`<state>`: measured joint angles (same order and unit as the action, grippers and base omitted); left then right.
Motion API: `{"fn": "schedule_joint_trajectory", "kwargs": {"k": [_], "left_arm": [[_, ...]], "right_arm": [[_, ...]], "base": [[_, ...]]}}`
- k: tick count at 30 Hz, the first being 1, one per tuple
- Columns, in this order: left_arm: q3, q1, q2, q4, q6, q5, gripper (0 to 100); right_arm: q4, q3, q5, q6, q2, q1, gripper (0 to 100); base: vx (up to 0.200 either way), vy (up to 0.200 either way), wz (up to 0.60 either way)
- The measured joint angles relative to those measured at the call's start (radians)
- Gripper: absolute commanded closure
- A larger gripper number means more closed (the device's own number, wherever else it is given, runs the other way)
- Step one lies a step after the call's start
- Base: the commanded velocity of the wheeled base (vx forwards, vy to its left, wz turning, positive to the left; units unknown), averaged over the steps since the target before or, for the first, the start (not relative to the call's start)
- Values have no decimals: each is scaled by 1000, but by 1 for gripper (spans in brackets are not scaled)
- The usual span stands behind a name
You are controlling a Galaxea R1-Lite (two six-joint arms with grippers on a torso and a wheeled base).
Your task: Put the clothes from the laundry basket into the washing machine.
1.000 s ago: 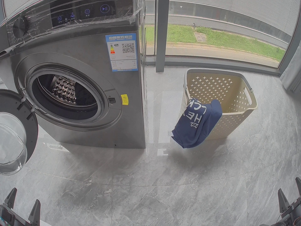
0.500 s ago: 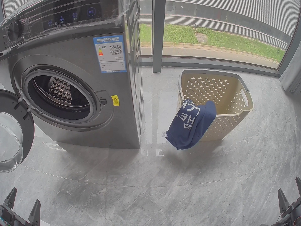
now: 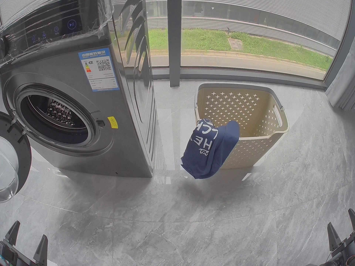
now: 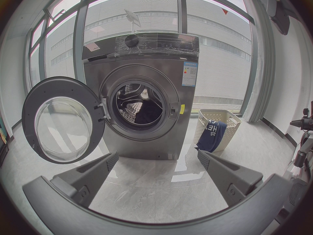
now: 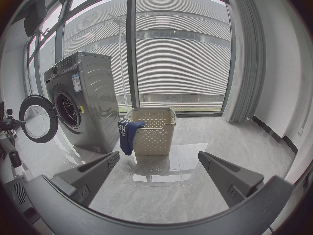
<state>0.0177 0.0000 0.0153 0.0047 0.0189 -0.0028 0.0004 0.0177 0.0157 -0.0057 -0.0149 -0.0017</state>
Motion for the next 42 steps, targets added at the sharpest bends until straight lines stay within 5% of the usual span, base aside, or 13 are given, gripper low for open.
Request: {"fn": "schedule_joint_trajectory", "kwargs": {"k": [6, 26, 33, 42], "left_arm": [[0, 0, 0, 0, 0, 0, 0], [0, 0, 1, 0, -1, 1, 0], [0, 0, 1, 0, -8, -1, 0], [0, 0, 1, 0, -9, -3, 0]], "right_arm": [[-1, 0, 0, -4, 0, 0, 0], [-28, 32, -3, 15, -1, 0, 0], [-47, 168, 81, 15, -127, 1, 0], [-195, 191, 190, 9, -504, 49, 0]], "base": [[200, 0, 0], [0, -60, 0], [0, 0, 0], [0, 0, 0]]}}
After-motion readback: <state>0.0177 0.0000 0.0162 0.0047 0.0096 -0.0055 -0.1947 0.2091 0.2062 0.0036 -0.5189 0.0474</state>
